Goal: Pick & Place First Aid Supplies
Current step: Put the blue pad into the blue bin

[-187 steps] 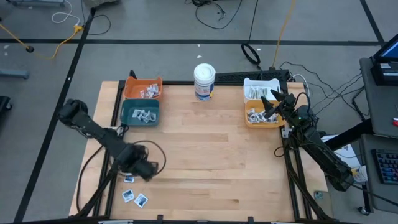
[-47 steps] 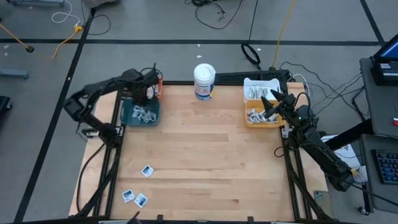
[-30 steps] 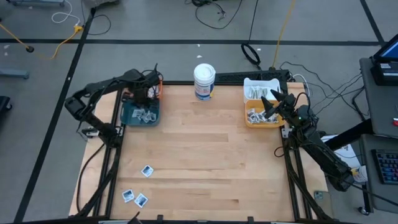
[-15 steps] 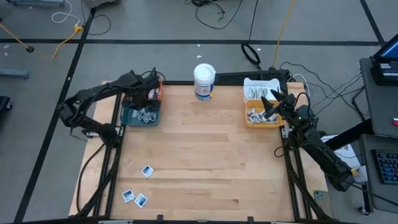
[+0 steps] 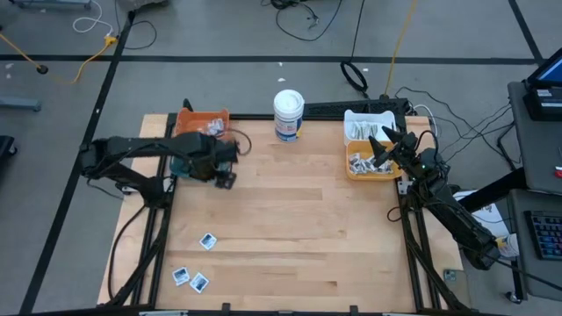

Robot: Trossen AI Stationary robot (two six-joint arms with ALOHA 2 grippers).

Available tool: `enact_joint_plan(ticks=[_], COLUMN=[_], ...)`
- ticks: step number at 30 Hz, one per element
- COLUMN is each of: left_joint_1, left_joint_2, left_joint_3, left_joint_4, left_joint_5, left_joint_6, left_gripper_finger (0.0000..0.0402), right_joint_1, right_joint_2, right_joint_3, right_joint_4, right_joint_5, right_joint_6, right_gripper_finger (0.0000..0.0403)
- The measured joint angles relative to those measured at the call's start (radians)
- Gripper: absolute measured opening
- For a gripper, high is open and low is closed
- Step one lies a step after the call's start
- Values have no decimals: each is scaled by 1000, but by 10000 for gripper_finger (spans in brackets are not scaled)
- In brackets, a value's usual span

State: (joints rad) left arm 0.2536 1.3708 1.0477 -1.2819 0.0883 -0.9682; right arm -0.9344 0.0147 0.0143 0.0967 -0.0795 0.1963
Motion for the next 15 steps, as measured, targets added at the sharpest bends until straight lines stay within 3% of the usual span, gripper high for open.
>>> enact_joint_plan(ticks=[15], left_joint_1=[-556], left_joint_2=[0], left_joint_3=[0], left_joint_4=[22], left_joint_5=[46], left_joint_6=[-526], left_gripper_finger=[269], right_joint_1=[0], right_joint_2=[0], right_joint_3=[0], right_joint_4=[0], right_joint_5=[0], right_joint_6=[0], right_gripper_finger=[337])
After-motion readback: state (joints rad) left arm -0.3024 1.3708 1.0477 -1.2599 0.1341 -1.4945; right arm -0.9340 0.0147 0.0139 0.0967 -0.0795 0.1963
